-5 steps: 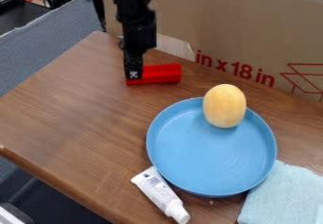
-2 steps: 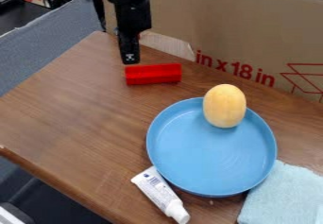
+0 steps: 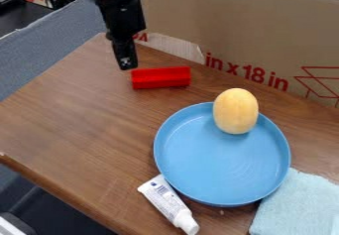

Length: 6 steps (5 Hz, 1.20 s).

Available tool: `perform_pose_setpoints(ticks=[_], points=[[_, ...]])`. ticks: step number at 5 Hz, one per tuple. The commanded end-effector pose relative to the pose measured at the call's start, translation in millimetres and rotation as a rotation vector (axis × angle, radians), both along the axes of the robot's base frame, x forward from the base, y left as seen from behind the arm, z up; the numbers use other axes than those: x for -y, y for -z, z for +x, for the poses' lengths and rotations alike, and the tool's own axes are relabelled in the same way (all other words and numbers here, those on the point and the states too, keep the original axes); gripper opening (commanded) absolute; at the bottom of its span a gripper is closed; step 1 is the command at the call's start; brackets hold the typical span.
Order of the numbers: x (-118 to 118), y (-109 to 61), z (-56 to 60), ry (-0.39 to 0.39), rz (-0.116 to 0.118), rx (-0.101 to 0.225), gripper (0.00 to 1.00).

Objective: Move the red object to the left side of the table

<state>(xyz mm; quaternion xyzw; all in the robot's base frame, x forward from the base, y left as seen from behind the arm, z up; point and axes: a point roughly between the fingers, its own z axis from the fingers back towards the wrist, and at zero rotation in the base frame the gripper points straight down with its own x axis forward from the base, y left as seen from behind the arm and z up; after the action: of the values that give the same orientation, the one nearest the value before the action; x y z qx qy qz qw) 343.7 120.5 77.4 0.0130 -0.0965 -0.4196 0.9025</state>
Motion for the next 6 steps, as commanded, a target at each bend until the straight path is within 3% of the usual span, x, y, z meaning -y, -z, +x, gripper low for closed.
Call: perform_pose_setpoints(ticks=[1,2,3,4,5,6], points=[[-6,-8.9,2.2,-0.018,-0.03,0.067,1.0],[3,-0.5,10.3,-0.032,-0.06,0.054,1.0],[9,4.6,12.4,-0.028,-0.067,0.036,1.0],[18,11.8,21.6,0.02,-0.056,0.009,1.0],[25,35.6,25.8,0.067,-0.045,-0.026,1.0],[26,36.2,32.6,0.064,-0.071,-0.042,1.0]])
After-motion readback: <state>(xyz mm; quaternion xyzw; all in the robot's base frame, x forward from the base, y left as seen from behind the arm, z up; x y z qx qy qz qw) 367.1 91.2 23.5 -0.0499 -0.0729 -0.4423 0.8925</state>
